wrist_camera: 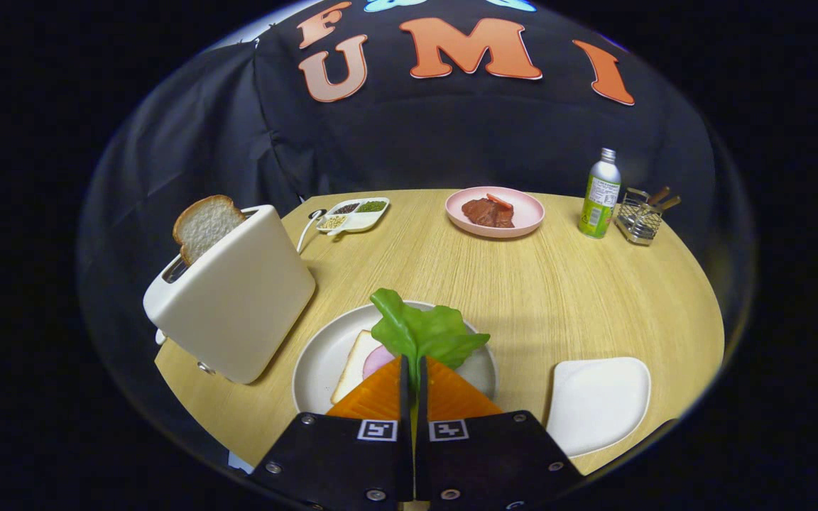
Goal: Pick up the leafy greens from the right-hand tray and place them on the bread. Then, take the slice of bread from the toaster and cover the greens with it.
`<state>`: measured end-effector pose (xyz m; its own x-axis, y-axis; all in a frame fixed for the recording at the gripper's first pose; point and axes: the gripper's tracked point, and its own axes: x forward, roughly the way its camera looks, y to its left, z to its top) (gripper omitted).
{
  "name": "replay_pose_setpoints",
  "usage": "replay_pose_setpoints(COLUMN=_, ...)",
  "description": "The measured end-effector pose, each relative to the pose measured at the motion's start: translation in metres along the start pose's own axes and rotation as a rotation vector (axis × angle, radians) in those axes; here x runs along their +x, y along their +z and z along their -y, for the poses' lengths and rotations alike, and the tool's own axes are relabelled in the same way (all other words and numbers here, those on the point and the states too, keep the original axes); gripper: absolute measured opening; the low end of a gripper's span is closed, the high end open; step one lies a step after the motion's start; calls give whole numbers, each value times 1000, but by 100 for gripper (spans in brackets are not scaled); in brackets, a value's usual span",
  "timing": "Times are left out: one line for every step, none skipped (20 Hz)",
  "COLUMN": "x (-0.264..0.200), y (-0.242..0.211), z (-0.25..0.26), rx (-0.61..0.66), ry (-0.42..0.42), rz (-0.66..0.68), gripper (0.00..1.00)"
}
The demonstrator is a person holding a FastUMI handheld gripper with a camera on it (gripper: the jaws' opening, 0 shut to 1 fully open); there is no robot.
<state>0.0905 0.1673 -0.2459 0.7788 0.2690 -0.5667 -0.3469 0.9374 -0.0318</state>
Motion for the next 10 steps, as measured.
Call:
replay_pose_setpoints(x=4, y=-1, z=-3, rx=-1, ry=1, rz=-6, gripper=3)
replay_pose_setpoints(x=7, y=-4, z=-6, rx=-7, ry=3, rz=-14, gripper=3)
replay_pose_setpoints(x=11, y=-6, z=-6, rx=-15, ry=-8, rz=-19, gripper=3)
replay_pose_setpoints(x=16, y=-10, z=-4, rx=-25, ry=-24, rz=-27, gripper=3)
replay_pose_setpoints(x=20, y=-13, z=-1, rx=-32, ry=-46, rz=-36, gripper=3)
replay_pose_setpoints(x=23, y=-15, z=-2, rx=-37, ry=-49, rz=-41, gripper=4)
replay_pose_setpoints(x=25, y=-14, z=-4, rx=-42, ry=-45, rz=-34, gripper=3)
replay_pose_setpoints(x=25, y=-13, z=-7, rx=-49, ry=-40, rz=-29, gripper=7)
replay_pose_setpoints(x=26, y=-13, z=-5, rx=-54, ry=-48, rz=-32, gripper=11)
replay_pose_setpoints(x=25, y=-14, z=-3, rx=-56, ry=-54, rz=-38, gripper=14)
